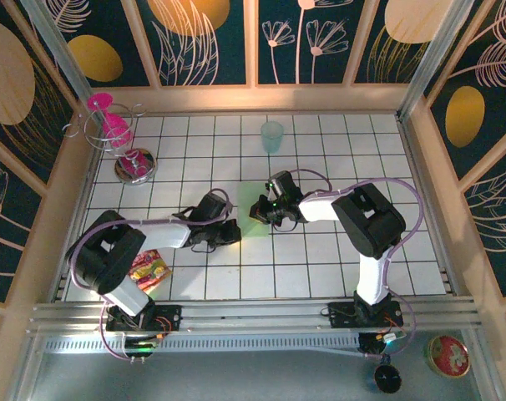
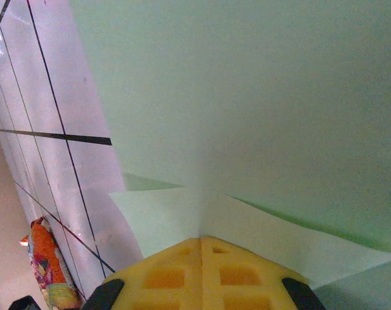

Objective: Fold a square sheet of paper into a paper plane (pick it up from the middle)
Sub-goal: Fold the triangle a second time at the center of the table.

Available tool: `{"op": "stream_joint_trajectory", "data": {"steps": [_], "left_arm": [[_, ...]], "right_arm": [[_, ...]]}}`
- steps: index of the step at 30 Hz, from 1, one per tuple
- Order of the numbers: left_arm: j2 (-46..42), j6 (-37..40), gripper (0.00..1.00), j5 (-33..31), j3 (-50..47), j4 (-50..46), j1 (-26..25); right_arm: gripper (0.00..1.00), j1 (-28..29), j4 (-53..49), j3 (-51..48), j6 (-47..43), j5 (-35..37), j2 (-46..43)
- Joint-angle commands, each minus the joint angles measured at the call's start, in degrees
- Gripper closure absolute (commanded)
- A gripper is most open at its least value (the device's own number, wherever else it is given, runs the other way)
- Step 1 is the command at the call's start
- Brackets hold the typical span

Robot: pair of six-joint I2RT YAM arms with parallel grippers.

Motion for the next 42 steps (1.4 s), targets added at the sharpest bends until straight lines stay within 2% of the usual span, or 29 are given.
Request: {"op": "stream_joint_trajectory", "data": {"steps": [1, 6, 13, 21, 32, 42], "left_arm": [[-2.8, -1.8, 1.0, 1.2, -0.5, -4.8, -0.2], [-3.4, -2.4, 1.0, 1.5, 3.5, -1.0, -0.2], [2.5, -4.2, 1.0, -0.6, 6.9, 1.2, 0.4], [6.1, -4.2, 1.0, -2.1, 7.1, -1.0, 0.7], [6.1, -3.8, 1.0, -2.9, 5.8, -2.7, 0.9], [8.0, -3.6, 1.0, -2.4, 6.0, -2.6, 0.8]], "right_arm": [[1.0, -0.9, -3.5, -1.6, -0.4, 2.1, 1.1], [1.0, -1.0, -3.4, -1.3, -0.8, 2.0, 0.9], [1.0, -1.0, -1.5, -1.6, 0.1, 1.4, 1.1], [1.0, -1.0, -1.3, -1.0, -0.2, 0.8, 0.8], [1.0, -0.5, 0.0, 2.4, -3.3, -0.7, -2.6], [1.0, 1.4, 0.4, -0.8, -2.5, -0.8, -1.3]]}}
